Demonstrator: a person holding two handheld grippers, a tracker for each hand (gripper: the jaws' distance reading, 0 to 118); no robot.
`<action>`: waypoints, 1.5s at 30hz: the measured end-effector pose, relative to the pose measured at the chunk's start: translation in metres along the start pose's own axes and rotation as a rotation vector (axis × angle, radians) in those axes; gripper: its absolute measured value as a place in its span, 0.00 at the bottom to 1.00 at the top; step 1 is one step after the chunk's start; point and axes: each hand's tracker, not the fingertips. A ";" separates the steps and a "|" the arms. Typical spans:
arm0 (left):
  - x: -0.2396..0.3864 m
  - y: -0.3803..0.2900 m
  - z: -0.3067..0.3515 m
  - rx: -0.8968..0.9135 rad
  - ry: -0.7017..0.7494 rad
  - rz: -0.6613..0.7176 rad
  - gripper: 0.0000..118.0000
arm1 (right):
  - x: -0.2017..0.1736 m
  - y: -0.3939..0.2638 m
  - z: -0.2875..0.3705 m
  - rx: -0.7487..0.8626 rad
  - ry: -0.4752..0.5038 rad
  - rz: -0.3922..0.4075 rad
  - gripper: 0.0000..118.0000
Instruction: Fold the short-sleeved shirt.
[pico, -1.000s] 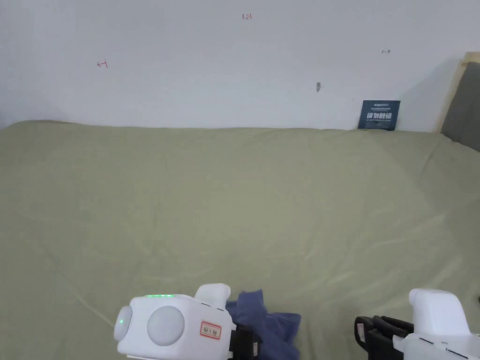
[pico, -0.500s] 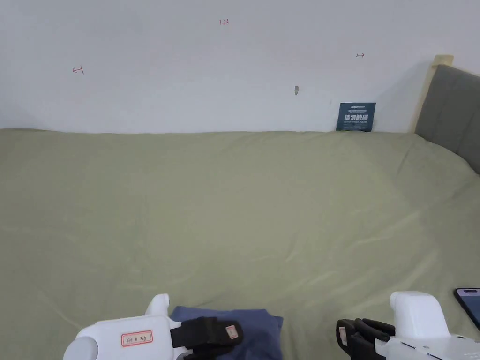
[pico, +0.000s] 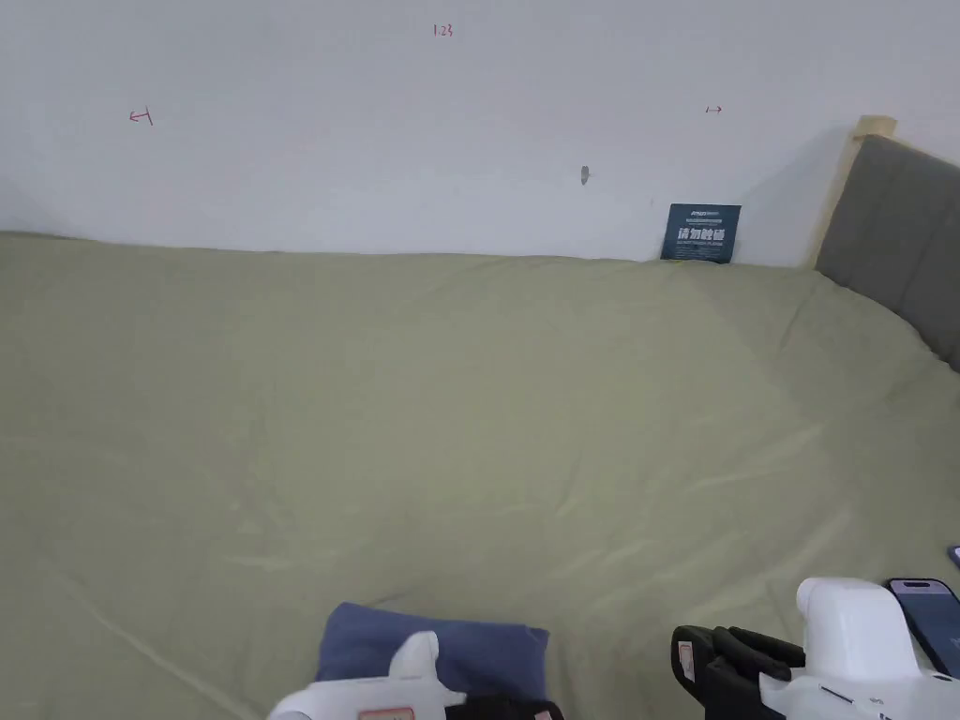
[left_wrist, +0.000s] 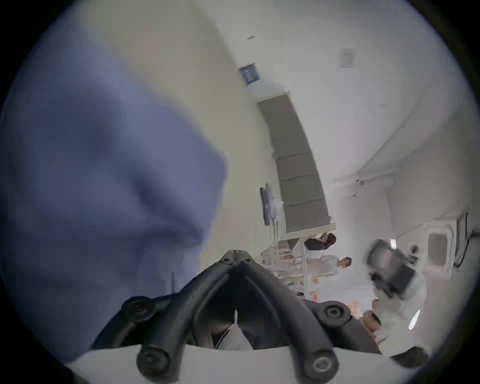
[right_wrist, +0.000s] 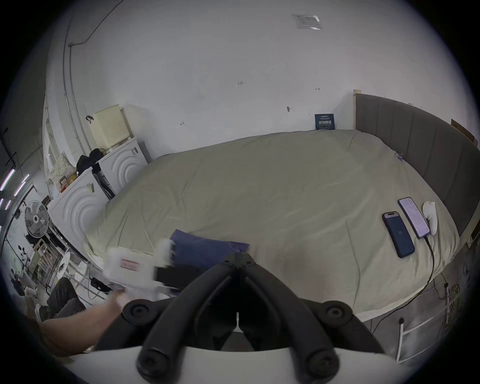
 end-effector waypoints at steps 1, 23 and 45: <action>0.014 0.007 0.019 0.026 -0.018 -0.050 0.00 | -0.002 0.002 -0.005 -0.002 0.000 0.004 0.00; 0.007 0.003 0.216 0.365 0.275 -0.040 0.00 | 0.020 -0.088 -0.261 -0.509 0.595 -0.512 0.00; -0.114 0.028 0.120 0.052 -0.051 0.265 0.32 | 0.065 -0.094 -0.241 -0.456 0.671 -0.594 0.00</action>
